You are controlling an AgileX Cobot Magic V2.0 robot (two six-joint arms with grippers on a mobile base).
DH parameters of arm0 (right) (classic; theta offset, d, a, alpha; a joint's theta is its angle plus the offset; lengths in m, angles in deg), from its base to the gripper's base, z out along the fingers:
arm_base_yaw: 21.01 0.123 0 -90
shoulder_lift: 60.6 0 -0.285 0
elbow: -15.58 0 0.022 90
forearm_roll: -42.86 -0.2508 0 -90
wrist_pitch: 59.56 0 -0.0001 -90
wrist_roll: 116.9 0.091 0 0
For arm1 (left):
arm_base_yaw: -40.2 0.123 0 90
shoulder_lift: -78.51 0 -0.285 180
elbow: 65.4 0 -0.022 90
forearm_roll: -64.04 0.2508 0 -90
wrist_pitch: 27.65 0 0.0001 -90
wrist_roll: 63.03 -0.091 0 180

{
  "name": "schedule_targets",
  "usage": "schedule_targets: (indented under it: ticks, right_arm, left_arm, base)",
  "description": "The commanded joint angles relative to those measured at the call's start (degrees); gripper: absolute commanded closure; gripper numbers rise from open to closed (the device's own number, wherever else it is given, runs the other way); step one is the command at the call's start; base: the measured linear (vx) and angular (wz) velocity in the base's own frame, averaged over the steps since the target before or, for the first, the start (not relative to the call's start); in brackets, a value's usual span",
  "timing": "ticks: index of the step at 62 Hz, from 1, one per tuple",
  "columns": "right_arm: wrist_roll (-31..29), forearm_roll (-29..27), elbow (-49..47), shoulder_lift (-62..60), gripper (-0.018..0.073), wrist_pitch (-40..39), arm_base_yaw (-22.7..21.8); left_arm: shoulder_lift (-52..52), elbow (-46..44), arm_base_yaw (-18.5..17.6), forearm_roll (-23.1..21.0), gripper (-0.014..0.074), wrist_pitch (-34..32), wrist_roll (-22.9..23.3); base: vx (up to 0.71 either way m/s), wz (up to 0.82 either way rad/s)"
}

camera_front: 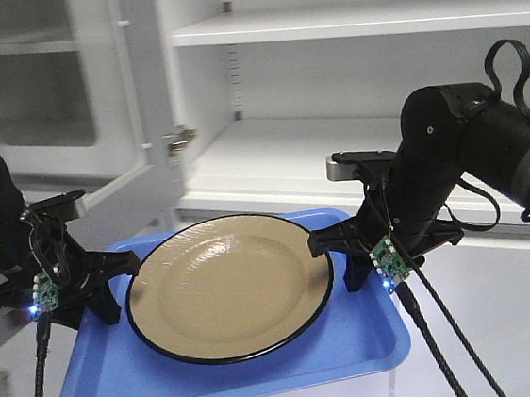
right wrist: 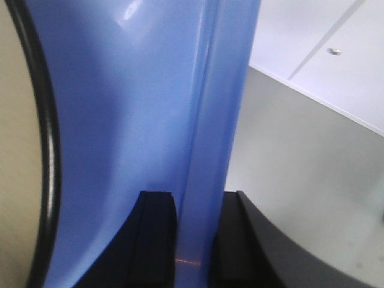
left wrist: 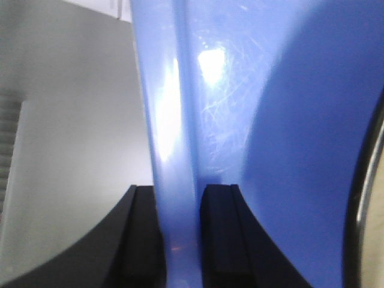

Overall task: Place disk in tray to left cabinet
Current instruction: 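Hold the tray while the base drives up to the open cabinet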

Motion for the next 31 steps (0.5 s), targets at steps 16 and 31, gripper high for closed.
schedule_targets:
  ticks: [16,31]
  right_arm:
    - [-0.5,-3.9,-2.2,-4.0,0.0561,-1.1,0.6]
    - [-0.5,-3.9,-2.2,-4.0,0.0561,-1.1,0.6]
  left_arm:
    - [3.4,-2.1,-1.2,-4.7,0.0597,-0.9,-0.3]
    - [3.4,-2.1,-1.2,-4.7,0.0597,-0.9,-0.3]
  base:
    - [0.16,-0.57]
    - [0.16,-0.32]
